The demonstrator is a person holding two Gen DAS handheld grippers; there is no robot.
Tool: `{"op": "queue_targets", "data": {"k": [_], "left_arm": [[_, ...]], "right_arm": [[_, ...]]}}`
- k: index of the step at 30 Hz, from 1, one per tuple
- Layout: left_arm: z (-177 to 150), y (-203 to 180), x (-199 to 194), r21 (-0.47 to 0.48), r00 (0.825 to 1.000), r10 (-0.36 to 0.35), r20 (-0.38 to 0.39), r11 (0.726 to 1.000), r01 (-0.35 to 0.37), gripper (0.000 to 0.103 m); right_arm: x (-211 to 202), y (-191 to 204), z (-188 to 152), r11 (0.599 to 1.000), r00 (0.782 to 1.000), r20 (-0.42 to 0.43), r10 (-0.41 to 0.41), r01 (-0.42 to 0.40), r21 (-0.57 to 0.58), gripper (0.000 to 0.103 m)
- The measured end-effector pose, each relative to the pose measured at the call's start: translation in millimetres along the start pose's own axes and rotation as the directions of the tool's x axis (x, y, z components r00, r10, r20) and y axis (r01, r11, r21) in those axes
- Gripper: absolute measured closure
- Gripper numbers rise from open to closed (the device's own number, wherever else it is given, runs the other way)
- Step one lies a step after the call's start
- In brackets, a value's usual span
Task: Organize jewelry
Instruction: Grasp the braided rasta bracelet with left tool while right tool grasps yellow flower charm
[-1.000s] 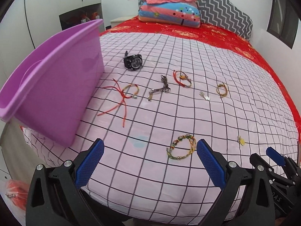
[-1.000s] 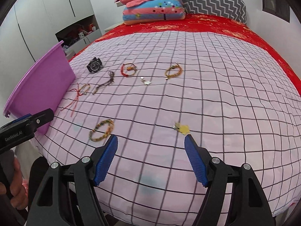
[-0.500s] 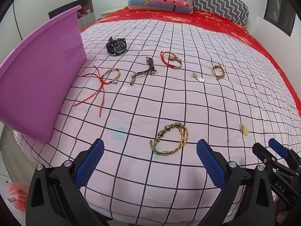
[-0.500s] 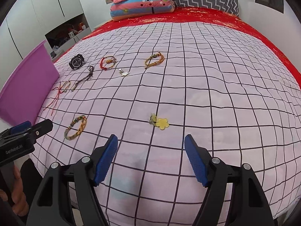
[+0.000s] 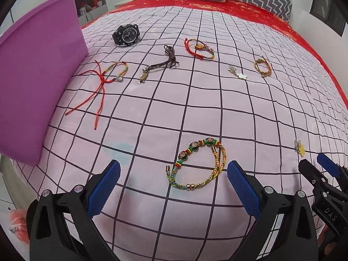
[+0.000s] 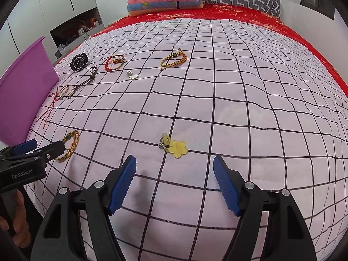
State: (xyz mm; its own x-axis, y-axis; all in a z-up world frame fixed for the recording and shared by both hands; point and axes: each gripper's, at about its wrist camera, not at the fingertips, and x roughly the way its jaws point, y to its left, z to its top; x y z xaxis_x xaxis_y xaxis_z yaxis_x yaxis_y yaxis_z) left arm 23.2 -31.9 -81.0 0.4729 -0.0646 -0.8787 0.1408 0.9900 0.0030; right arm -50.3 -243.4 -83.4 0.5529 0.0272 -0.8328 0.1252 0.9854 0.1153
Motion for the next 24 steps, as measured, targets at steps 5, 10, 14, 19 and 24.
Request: {"op": "queue_targets", "data": {"k": [5, 10, 14, 19, 24], "left_arm": [[1.0, -4.6, 10.2, 0.007, 1.000, -0.002, -0.013, 1.000, 0.002, 0.006], [2.6, -8.8, 18.8, 0.013, 1.000, 0.004, -0.024, 1.000, -0.003, 0.006], [4.4, -10.4, 23.0, 0.008, 1.000, -0.001, -0.026, 1.000, 0.001, 0.006], [4.7, -12.5, 25.4, 0.016, 1.000, 0.003, -0.021, 1.000, -0.002, 0.006], [3.5, -10.5, 29.8, -0.003, 1.000, -0.008, -0.019, 1.000, 0.008, 0.005]], "right_arm": [[8.7, -2.3, 3.4, 1.000, 1.000, -0.006, -0.004, 0.004, -0.003, 0.033], [18.0, -2.9, 6.4, 1.000, 1.000, -0.020, -0.004, 0.004, 0.002, 0.033], [21.5, -1.3, 7.5, 1.000, 1.000, -0.014, -0.016, 0.016, -0.017, 0.033], [25.6, -0.5, 8.3, 0.999, 0.999, -0.004, -0.036, 0.036, -0.035, 0.033], [28.6, 1.3, 8.2, 0.996, 0.999, 0.010, -0.051, 0.051, -0.067, 0.033]]}}
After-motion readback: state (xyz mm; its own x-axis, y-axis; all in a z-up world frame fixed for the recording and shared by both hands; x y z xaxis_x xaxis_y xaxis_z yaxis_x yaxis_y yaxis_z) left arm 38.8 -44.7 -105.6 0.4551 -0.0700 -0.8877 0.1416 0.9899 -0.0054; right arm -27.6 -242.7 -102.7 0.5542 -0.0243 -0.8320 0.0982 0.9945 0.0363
